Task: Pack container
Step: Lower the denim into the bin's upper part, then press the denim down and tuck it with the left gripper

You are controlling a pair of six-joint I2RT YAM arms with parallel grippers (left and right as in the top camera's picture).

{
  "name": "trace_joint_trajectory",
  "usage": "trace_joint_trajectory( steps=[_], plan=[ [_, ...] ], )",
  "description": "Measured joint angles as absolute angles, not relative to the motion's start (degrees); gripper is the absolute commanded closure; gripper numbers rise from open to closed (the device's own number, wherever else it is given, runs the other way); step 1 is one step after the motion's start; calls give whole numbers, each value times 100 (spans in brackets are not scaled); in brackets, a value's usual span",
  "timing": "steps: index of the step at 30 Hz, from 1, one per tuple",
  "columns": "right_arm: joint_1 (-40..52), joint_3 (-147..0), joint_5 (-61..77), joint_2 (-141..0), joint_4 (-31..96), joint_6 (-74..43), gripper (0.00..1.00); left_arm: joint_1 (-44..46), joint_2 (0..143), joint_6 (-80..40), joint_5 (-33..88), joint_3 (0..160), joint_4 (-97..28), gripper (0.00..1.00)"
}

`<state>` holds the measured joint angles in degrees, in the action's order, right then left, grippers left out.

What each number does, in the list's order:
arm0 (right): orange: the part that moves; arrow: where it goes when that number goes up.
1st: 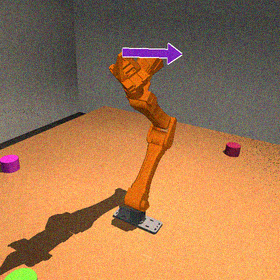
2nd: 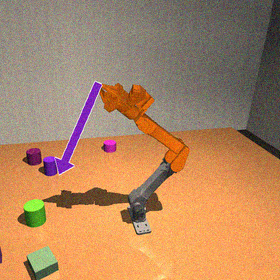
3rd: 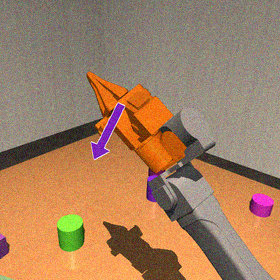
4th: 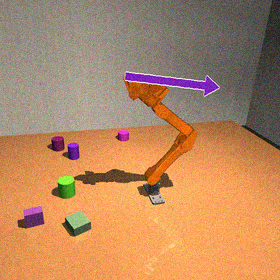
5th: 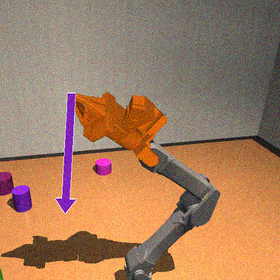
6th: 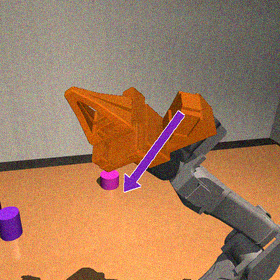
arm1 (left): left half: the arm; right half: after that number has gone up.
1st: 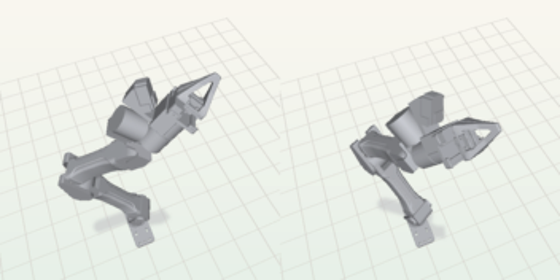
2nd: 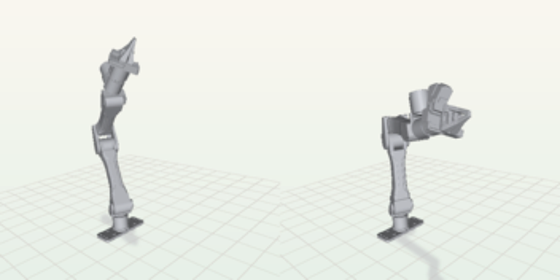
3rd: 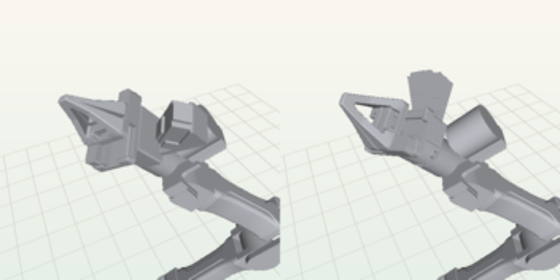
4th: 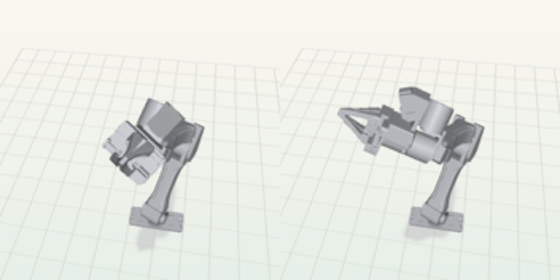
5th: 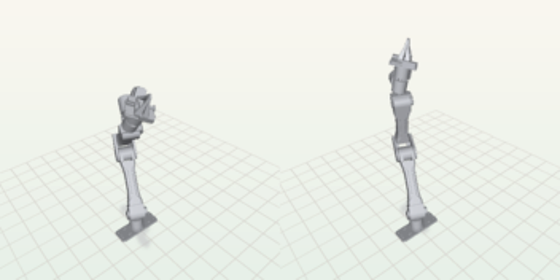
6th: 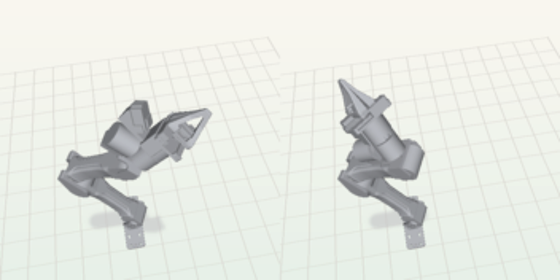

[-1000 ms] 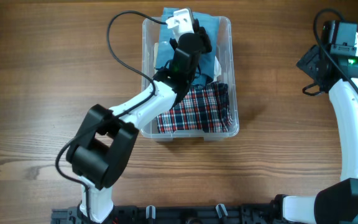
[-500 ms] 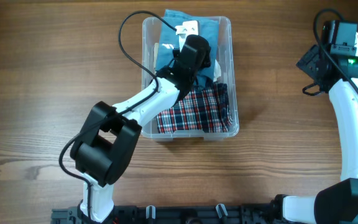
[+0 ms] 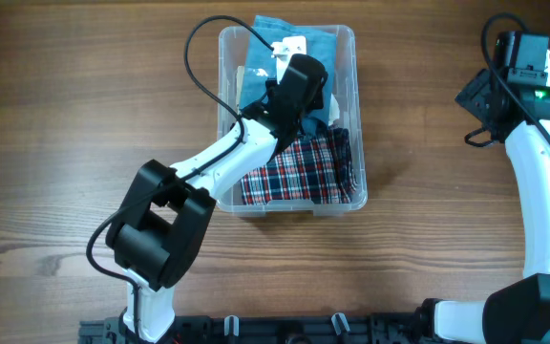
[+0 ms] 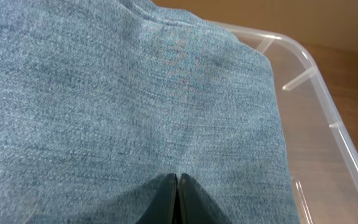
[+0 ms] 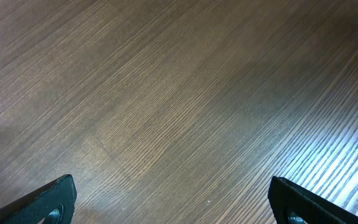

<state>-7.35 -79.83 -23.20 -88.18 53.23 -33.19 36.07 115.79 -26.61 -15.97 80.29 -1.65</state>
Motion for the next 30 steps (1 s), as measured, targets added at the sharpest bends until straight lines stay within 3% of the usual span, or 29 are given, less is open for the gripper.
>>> trace_joint_trajectory(
  steps=[13, 24, 30],
  plan=[
    [-735, -7983, -2320, -8818, 5323, -3317, 0, 3636, 11445, -2657, -1343, 8128, -869, 96],
    [-735, -7983, -2320, -8818, 5325, -3319, 0, 3642, 11238, -1459, -2010, 7708, 589, 96],
    [-735, -7983, -2320, -8818, 5323, -3319, 0, 3085, 11118, -1133, -2053, 7708, 867, 96]
  ],
)
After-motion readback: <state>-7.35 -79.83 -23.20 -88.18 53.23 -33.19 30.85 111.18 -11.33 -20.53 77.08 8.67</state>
